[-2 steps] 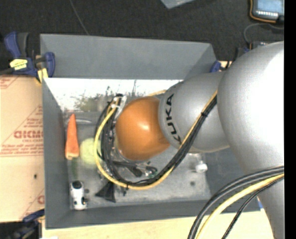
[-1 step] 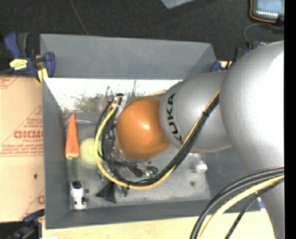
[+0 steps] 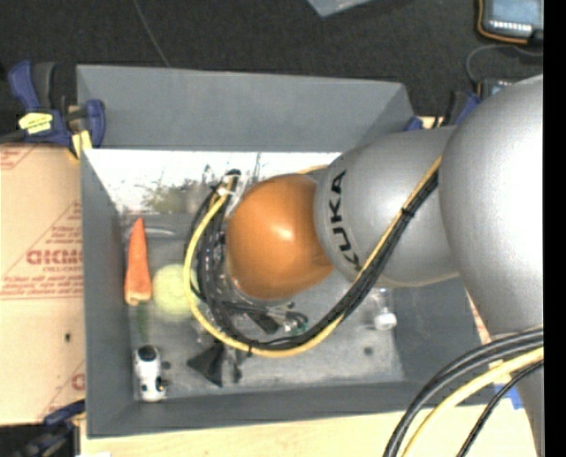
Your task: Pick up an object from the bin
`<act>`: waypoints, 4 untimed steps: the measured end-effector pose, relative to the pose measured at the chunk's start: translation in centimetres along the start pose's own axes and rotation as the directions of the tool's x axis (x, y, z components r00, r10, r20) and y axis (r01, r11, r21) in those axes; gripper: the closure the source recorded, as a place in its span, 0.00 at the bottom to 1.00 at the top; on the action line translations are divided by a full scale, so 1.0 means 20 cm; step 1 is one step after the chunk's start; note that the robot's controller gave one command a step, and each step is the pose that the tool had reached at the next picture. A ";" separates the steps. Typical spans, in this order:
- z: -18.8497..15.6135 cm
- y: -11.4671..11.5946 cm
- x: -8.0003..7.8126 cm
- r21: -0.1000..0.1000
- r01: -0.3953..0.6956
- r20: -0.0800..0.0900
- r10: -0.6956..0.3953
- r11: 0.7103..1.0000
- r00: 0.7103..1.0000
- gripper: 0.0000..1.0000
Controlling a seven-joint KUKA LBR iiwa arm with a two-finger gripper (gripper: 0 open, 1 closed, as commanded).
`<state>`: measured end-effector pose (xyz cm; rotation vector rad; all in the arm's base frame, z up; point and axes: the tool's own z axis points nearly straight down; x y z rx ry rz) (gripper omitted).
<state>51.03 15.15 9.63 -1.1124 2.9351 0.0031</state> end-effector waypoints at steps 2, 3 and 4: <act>-0.16 0.00 -0.01 0.001 -0.001 0.001 0.001 1.000 1.000 1.00; -0.27 -0.01 -0.01 0.002 -0.002 0.004 0.002 1.000 1.000 1.00; -0.34 -0.01 -0.01 0.005 -0.003 0.008 0.003 1.000 1.000 1.00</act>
Offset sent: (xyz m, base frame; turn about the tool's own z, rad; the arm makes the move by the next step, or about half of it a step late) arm 0.0000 0.0000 0.0963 0.0000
